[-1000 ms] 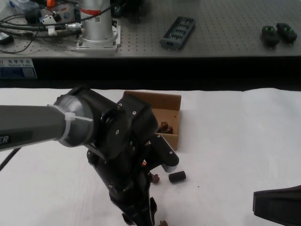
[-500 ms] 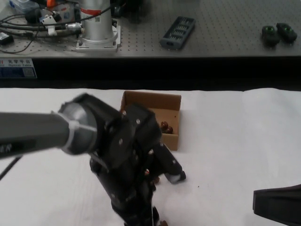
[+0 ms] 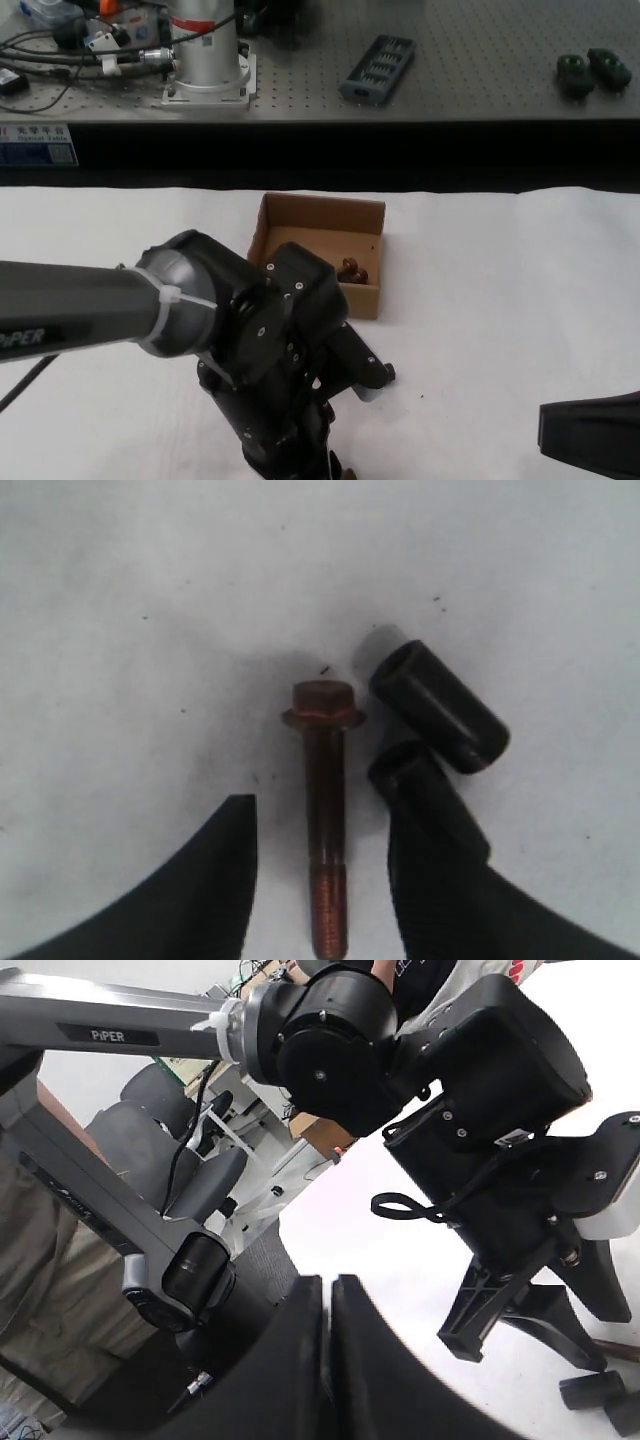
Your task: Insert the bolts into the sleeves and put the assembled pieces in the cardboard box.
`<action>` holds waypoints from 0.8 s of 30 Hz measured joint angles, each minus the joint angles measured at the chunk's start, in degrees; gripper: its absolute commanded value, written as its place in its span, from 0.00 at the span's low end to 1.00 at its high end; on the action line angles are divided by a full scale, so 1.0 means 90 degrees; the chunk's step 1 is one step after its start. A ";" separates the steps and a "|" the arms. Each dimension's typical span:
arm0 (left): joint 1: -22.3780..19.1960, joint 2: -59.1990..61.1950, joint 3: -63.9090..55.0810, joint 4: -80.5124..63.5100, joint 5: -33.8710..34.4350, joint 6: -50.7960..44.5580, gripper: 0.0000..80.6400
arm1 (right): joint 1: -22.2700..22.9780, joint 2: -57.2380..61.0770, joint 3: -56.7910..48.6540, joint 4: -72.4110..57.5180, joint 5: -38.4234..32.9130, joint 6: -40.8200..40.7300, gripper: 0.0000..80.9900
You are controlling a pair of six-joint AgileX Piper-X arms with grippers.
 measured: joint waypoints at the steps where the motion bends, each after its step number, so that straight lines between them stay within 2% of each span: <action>1: 0.0000 0.0048 -0.0003 -0.0027 -0.0022 0.0000 0.38 | 0.0000 0.0000 0.0000 0.0000 -0.0012 0.0019 0.05; 8: 0.0000 0.0116 -0.0002 -0.0083 -0.0232 -0.0093 0.32 | 0.0000 0.0000 0.0000 -0.0020 -0.0023 0.0128 0.05; 13: 0.0000 0.0116 -0.0002 -0.0122 -0.0109 -0.1144 0.26 | 0.0000 0.0000 0.0000 -0.0264 -0.0032 0.0233 0.05; 14: 0.0020 0.0116 -0.0002 -0.0122 0.0089 -0.1876 0.26 | 0.0000 0.0000 0.0000 -0.0308 -0.0032 0.0247 0.05; 16: 0.0017 0.0135 -0.0002 -0.0108 0.0422 -0.2656 0.26 | 0.0000 0.0000 0.0000 -0.0357 -0.0032 0.0264 0.05; 20: 0.0017 0.0146 -0.0002 -0.0083 0.0971 -0.4018 0.26 | 0.0000 0.0000 0.0000 -0.0535 -0.0032 0.0391 0.05; 24: 0.0017 0.0158 0.0012 -0.0083 0.1284 -0.5055 0.26 | 0.0000 0.0000 0.0000 -0.0985 -0.0039 0.0880 0.05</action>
